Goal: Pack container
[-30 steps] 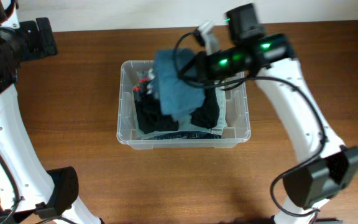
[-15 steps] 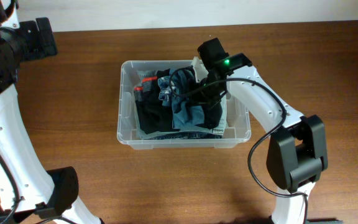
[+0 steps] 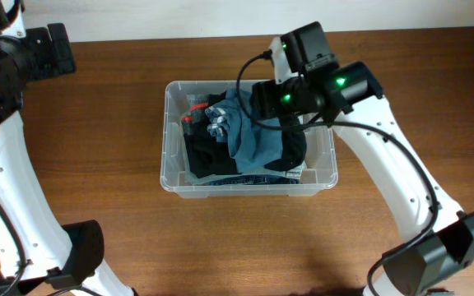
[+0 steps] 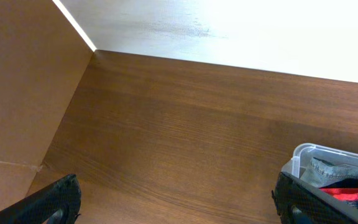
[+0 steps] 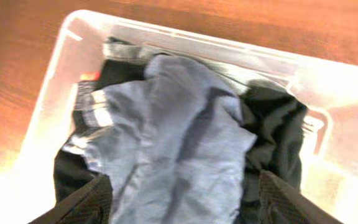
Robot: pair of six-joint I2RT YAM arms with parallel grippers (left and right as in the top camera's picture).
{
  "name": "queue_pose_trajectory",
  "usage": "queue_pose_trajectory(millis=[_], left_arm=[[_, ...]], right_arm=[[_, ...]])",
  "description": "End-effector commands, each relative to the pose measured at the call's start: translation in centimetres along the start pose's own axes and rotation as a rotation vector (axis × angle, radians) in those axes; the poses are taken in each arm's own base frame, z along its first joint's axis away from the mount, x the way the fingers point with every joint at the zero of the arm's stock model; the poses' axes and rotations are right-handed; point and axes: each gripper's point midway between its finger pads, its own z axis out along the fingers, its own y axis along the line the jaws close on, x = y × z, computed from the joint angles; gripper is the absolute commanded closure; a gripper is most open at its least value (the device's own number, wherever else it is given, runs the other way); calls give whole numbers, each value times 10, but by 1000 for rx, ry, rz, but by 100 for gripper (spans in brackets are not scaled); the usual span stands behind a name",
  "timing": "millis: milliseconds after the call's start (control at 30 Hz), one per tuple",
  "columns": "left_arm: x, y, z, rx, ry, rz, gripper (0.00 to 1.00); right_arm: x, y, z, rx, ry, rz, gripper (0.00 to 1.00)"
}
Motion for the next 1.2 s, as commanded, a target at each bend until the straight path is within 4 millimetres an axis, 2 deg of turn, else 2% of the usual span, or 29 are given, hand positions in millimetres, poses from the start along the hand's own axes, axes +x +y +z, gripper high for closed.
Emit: queue_pose_trajectory(millis=[0, 67, 100, 133, 167, 267, 333, 400, 500, 633, 667, 800, 833, 933, 1000, 1033, 1100, 1167], left_arm=[[-1, 5, -10, -10, -20, -17, 1], [-1, 5, -10, -10, -20, -17, 1], [-1, 5, -10, -10, -20, -16, 1], [-1, 5, -10, -10, -20, -17, 1], [-1, 5, -10, -10, -20, -16, 1], [-1, 5, -10, -10, -20, -16, 1], [-1, 5, -10, -10, -20, -17, 0], [-1, 5, -10, -10, -20, -17, 1], [-1, 5, -10, -10, -20, -16, 1], [-1, 5, -10, -10, -20, -17, 0], [-1, 5, -10, -10, -20, -16, 1], [-1, 5, -10, -10, -20, -17, 1], [-1, 5, -10, -10, -20, -17, 0], [-1, 5, -10, -10, -20, -17, 1], [-1, 5, -10, -10, -20, -16, 1], [-1, 5, -10, -10, -20, -16, 0], [-1, 5, -10, -10, -20, -16, 1], [-1, 5, -10, -10, -20, -17, 0]], right_arm=[[14, 21, 31, -5, 66, -52, 36], [24, 34, 56, -14, 109, -78, 48], [30, 38, 67, -15, 131, -88, 67], [40, 41, 88, -9, 174, -89, 86], [47, 41, 102, 0, 202, -81, 95], [76, 33, 149, 34, 310, -68, 96], [93, 25, 171, 54, 371, -57, 96], [108, 18, 184, 71, 424, -50, 96], [112, 16, 184, 77, 439, -48, 96], [83, 23, 152, 86, 358, -75, 96], [73, 26, 136, 87, 329, -81, 85], [40, 43, 82, 46, 227, -171, 18], [24, 50, 53, 31, 167, -208, 1], [-3, 46, 0, 106, 36, -220, 2], [-22, 35, -36, 199, -71, -221, 2], [-26, 30, -45, 231, -100, -220, 2], [-33, 8, -91, 375, -187, -208, 1], [-31, -2, -114, 427, -214, -199, 2]])
